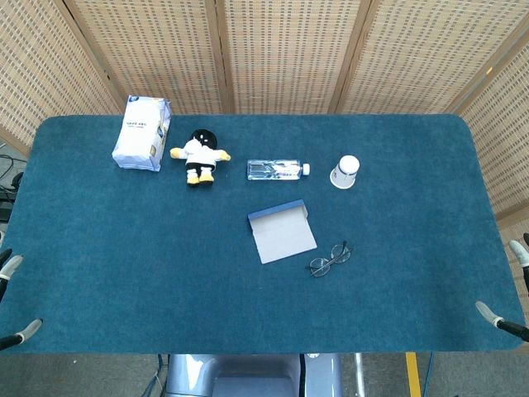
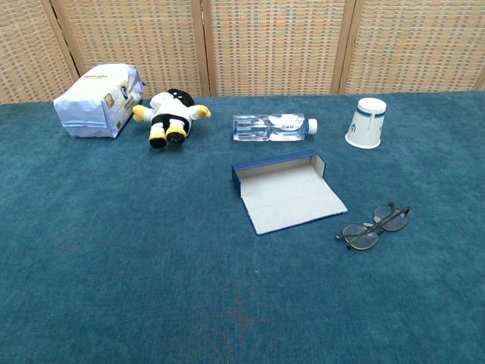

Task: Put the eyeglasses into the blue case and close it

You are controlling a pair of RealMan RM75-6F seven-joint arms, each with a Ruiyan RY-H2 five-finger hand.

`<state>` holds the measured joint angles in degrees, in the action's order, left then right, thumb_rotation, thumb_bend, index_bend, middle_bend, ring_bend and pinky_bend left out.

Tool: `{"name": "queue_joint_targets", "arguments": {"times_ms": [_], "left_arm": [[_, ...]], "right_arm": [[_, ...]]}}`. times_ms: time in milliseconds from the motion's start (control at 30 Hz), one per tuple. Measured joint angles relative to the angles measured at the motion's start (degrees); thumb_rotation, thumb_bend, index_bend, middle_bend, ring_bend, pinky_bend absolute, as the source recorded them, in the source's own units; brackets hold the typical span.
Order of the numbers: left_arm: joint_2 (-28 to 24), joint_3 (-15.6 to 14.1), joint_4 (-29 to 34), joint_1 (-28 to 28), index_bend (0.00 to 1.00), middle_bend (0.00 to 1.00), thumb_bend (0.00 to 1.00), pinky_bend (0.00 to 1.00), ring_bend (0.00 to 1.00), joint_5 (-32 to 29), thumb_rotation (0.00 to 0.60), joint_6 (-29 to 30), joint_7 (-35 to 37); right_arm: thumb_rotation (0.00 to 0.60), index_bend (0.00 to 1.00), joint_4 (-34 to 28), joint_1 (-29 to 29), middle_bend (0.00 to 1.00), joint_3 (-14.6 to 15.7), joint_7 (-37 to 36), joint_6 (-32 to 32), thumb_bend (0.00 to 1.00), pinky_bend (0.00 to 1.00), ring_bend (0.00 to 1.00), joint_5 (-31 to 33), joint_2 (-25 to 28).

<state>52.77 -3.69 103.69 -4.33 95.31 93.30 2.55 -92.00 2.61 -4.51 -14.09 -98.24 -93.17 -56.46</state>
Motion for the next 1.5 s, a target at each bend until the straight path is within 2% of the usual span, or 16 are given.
{"name": "queue_joint_targets", "arguments": {"times_ms": [300,467,600,767,933,1200,1367,1500], "left_arm": [[-0.8,-0.1,0.5,0.1,0.00,0.00,0.10,0.00,0.00,-0.6,0.600,-0.5,0.5],[-0.4,0.5,0.8,0.7,0.00,0.00,0.11,0.00,0.00,-1.4,0.600,-1.3,-0.9],[0.0,1.0,1.3,1.3,0.00,0.00,0.11,0.00,0.00,-2.5,0.600,-2.5,-2.2],[0.7,1.8,2.1,2.2,0.00,0.00,0.12,0.00,0.00,-4.6,0.600,-4.2,-4.6],[1.2,2.7,2.6,3.3,0.00,0.00,0.12,0.00,0.00,-7.4,0.600,-6.2,-6.3],[1.5,4.0,3.4,5.2,0.00,0.00,0.12,0.00,0.00,-11.5,0.600,-9.6,-8.3],[1.5,4.5,3.8,6.2,0.00,0.00,0.12,0.00,0.00,-13.2,0.600,-11.1,-9.4],[1.6,4.6,3.9,6.4,0.00,0.00,0.12,0.00,0.00,-13.8,0.600,-11.3,-9.5]], "right_arm": [[0.600,0.06,-0.2,-1.3,0.00,0.5,1.4,2.4,0.00,0.00,0.00,-0.7,-0.2],[0.600,0.08,-0.4,-4.0,0.00,0.6,6.4,5.9,0.00,0.00,0.00,-2.5,-0.6],[0.600,0.14,-1.3,-9.2,0.00,0.2,13.3,12.8,0.00,0.00,0.00,-4.9,-1.1],[0.600,0.27,-0.9,-18.9,0.00,-1.1,13.6,22.9,0.02,0.00,0.00,-7.0,-3.3],[0.600,0.40,4.9,-27.5,0.00,-1.9,9.6,29.6,0.20,0.00,0.00,-8.8,-9.4],[0.600,0.42,17.1,-34.1,0.00,-1.1,9.9,34.2,0.26,0.00,0.00,-10.6,-20.8],[0.600,0.42,20.3,-36.6,0.00,-0.2,12.4,36.6,0.27,0.01,0.00,-10.1,-23.9],[0.600,0.42,22.1,-37.4,0.00,0.6,13.6,36.9,0.33,0.02,0.00,-9.9,-25.2]]}}
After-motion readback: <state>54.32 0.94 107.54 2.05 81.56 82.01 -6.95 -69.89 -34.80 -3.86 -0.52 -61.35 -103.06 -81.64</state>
